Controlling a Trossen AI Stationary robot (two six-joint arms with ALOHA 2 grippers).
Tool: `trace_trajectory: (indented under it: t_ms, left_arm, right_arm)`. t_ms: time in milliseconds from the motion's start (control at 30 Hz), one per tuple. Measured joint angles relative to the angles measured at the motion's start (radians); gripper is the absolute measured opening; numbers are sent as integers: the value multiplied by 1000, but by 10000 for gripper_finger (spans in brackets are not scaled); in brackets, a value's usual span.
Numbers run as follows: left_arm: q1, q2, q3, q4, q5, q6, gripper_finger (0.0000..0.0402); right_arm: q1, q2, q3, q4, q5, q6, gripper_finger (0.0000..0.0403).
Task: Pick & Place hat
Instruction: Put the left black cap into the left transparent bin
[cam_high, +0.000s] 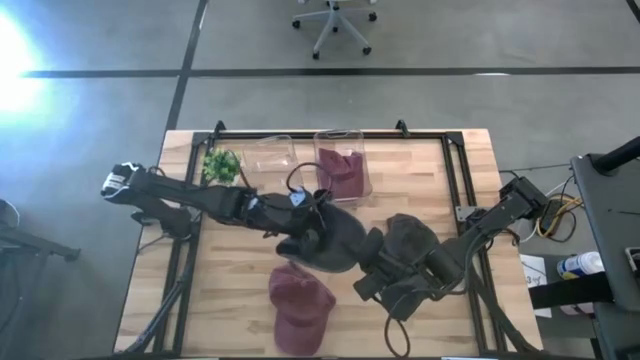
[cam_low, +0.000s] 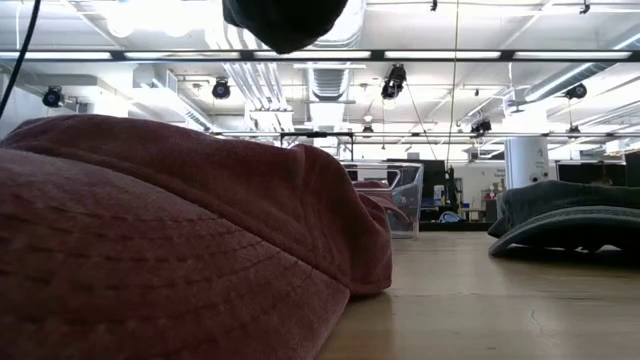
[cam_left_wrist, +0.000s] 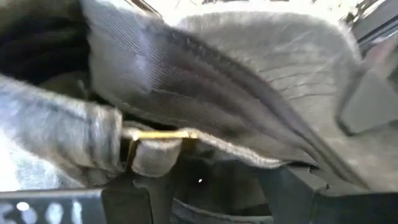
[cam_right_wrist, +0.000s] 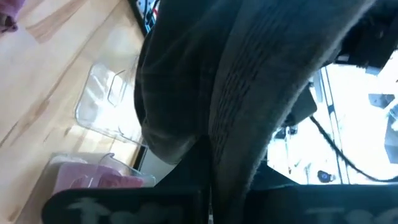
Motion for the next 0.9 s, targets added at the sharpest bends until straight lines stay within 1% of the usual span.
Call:
trace_trajectory:
  t_ms: [167,300,400,500,633,733,833,900]
  left_arm:
    - [0,-19,0,-6,-1,-37,211]
    - [-2,-19,9,-15,-1,-38,221]
    - [-2,-24,25,-22,-33,-18,224]
    - [-2,-30,55,-63,-70,-16,225]
    - [0,-50,99,-151,-55,-1,225]
    - [-6,-62,114,-181,-63,-55,225]
    - [-19,-61,130,-191,-113,-55,225]
    - [-26,-61,142,-188,-155,-27,225]
  right_arm:
    - [0,-3,0,-4,0,25,13]
    - [0,-3,0,-5,0,24,13]
    - [0,-4,0,-5,4,24,13]
    - [0,-5,0,-4,17,24,13]
    - [0,-4,-1,-14,22,24,13]
    - [-1,-3,-1,-13,22,24,13]
    - [-1,-3,-1,-14,22,24,13]
    - [-1,-3,-1,-15,22,23,13]
